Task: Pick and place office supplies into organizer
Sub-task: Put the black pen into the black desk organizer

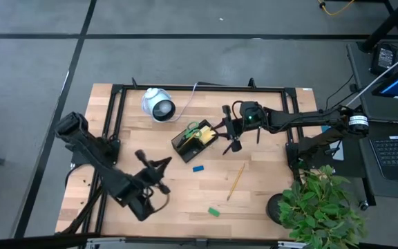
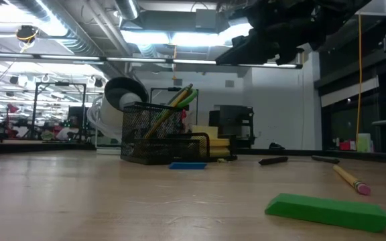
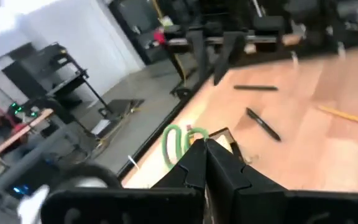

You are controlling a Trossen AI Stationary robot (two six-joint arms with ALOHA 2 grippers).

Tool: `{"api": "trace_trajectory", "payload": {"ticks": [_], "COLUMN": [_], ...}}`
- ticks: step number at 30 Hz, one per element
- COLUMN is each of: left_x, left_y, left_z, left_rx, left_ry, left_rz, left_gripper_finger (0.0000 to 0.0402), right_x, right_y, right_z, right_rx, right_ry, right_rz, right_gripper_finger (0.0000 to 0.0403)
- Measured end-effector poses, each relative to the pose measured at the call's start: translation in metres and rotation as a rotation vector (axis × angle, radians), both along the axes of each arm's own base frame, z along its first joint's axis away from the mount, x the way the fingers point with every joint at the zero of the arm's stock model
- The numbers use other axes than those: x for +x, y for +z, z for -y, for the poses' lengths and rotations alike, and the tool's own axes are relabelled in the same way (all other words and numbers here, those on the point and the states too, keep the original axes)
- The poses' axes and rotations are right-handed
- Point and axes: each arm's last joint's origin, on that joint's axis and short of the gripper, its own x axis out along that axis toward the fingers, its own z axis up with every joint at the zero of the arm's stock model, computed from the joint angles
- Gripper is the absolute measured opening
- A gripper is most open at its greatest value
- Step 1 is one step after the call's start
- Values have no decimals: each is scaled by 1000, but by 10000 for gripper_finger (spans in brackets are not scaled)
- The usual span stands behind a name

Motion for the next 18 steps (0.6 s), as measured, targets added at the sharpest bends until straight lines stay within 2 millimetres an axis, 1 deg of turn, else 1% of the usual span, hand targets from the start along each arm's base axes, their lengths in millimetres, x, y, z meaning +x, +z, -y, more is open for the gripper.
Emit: {"api": "trace_trajectory", "payload": {"ticks": [3,5,7,9,11,14,16,18], "left_x": [23,44,61,75,82,87,90,92], "left_y": [23,38,54,70,80,87,84,77], "left_z": [-3,-6,-11,-19,-31,-50,-58,-62], "left_rx": [26,22,19,23,44,32,10,5], "left_ry": [-60,-178,-362,-552,-634,-619,-641,-704], "left_rz": [-151,-229,-240,-195,-159,-126,-101,-63], "left_gripper_finger": [1,1,1,1,1,1,1,1], "right_x": [0,0,0,0,0,-1,-2,-3], "right_y": [0,0,0,0,0,-2,-5,-7], "right_z": [0,0,0,0,0,0,0,-1], "right_rx": [12,12,13,18,21,26,28,32], "right_ry": [-6,-6,-6,-6,-6,-4,-3,-3], "right_rz": [2,2,1,-2,-8,-29,-54,-81], "right_gripper_finger": [96,96,96,96,96,96,96,97]}}
